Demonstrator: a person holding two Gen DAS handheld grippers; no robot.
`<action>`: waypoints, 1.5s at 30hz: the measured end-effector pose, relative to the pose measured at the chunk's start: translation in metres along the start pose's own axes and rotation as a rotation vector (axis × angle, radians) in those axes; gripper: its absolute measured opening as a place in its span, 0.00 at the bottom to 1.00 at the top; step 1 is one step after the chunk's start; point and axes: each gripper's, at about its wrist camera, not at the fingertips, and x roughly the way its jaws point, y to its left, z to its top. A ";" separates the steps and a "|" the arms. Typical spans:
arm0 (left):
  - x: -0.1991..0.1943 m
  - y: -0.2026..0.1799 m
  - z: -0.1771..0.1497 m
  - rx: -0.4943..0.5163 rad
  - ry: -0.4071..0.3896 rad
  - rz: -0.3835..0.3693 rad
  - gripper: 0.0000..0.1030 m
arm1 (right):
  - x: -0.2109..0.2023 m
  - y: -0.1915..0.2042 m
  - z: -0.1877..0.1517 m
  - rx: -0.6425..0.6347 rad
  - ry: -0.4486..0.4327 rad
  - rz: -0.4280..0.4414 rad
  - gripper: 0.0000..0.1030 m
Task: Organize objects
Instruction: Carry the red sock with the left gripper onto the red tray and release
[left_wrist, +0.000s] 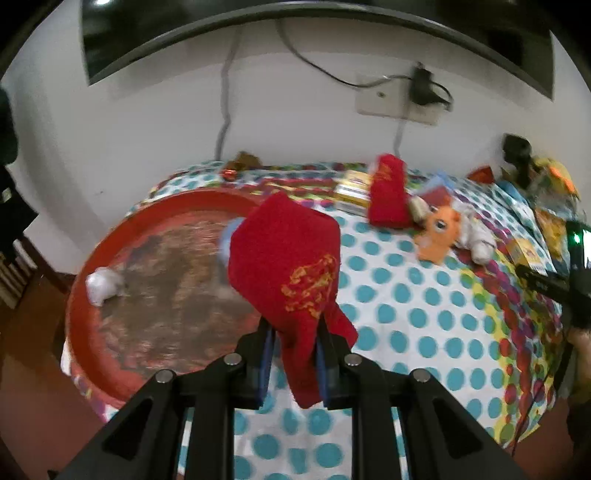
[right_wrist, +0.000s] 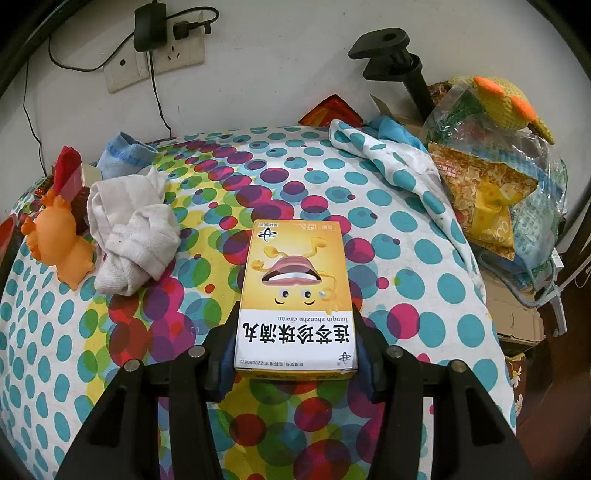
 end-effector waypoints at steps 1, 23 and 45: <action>-0.001 0.008 0.001 -0.005 -0.003 0.015 0.19 | 0.000 0.000 0.000 -0.001 0.000 -0.001 0.47; 0.039 0.188 0.016 -0.225 0.084 0.192 0.19 | 0.000 0.000 0.001 -0.002 0.000 -0.004 0.47; 0.131 0.248 0.079 -0.206 0.199 0.224 0.20 | -0.001 0.000 0.001 -0.004 0.001 -0.003 0.47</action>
